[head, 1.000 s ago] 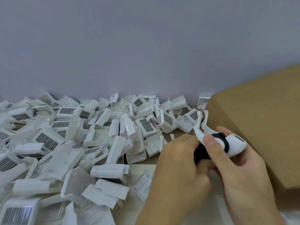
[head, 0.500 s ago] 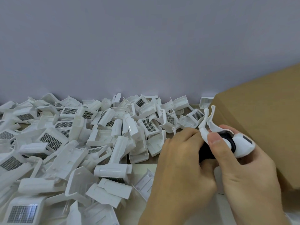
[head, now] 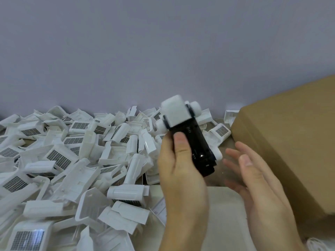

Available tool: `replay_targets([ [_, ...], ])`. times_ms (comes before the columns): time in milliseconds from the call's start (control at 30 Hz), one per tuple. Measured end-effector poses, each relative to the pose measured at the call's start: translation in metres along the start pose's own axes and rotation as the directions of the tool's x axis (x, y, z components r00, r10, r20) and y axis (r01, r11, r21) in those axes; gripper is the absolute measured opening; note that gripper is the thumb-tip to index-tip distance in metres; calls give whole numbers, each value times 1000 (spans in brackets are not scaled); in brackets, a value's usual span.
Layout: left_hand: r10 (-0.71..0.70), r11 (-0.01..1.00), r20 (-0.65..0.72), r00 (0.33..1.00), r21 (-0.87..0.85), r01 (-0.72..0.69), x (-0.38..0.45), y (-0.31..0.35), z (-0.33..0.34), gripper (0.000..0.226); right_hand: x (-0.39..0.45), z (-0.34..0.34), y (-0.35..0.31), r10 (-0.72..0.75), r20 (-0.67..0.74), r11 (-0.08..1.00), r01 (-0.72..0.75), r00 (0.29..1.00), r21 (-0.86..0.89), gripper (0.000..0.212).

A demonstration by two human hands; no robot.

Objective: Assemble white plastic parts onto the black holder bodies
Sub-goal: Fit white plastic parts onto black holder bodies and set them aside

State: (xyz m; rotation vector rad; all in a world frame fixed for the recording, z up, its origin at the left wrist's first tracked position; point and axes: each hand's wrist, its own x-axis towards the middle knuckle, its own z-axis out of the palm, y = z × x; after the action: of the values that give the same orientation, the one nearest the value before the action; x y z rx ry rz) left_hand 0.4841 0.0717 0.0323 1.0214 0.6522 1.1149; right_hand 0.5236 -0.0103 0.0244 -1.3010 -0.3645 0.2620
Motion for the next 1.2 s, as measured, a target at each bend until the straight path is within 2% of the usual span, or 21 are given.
replay_targets([
  [33, -125, 985, 14, 992, -118, 126, 3, 1, -3, 29, -6, 3, 0, 15, 47, 1000, -15, 999, -9, 53],
  [67, -223, 943, 54, 973, -241, 230, 4, 3, -4, 35, -7, 1, 9, 34, 36, 999, -34, 999, -5, 41],
  [100, -275, 911, 71, 959, -300, 284, 5, 2, -6, 46, 0, -4, 14, 54, 29, 998, -54, 998, 8, 26],
  [133, -294, 895, 98, 951, -320, 309, 6, 3, -6, 50, 7, -7, 18, 75, 45, 997, -73, 996, -33, 23],
  [200, -287, 917, 156, 945, -241, 318, 5, 5, -3, 36, 10, -4, 16, 162, 65, 986, -158, 985, -51, 39],
  [333, -366, 912, 135, 921, -145, 384, 3, -5, -5, 22, 15, 1, 13, 348, 67, 938, -347, 935, -25, 44],
  [433, -425, 881, 125, 897, -172, 441, 1, -3, -1, 46, 15, 1, 8, 454, 78, 887, -458, 888, 52, 49],
  [533, -403, 886, 142, 904, -185, 425, -2, 1, 4, 65, 14, -2, 6, 429, 82, 880, -437, 899, 188, 55],
  [633, -392, 877, 184, 901, -222, 427, -1, 2, 2, 60, 13, -5, 5, 436, 81, 859, -442, 896, 261, 56],
  [800, -346, 891, 239, 907, -220, 398, 1, 7, -3, 63, 18, -9, 3, 472, 188, 826, -507, 861, 248, 66],
  [867, -333, 907, 229, 915, -187, 377, 2, 5, -3, 62, 16, -9, 2, 374, 244, 855, -434, 895, 283, 65],
  [933, -328, 914, 246, 912, -161, 372, 1, 5, -4, 56, 11, -11, 5, 256, 330, 883, -359, 909, 304, 92],
  [1000, -340, 907, 251, 906, -167, 387, 0, 6, -5, 51, 10, -13, 8, 180, 412, 905, -314, 893, 287, 101],
  [1067, -352, 891, 249, 902, -206, 404, 1, 5, -7, 42, 13, -12, 7, 168, 469, 925, -304, 867, 229, 102],
  [1200, -385, 879, 194, 902, -220, 423, 5, 3, -9, 39, 13, -11, 12, 127, 505, 959, -236, 854, 158, 71],
])
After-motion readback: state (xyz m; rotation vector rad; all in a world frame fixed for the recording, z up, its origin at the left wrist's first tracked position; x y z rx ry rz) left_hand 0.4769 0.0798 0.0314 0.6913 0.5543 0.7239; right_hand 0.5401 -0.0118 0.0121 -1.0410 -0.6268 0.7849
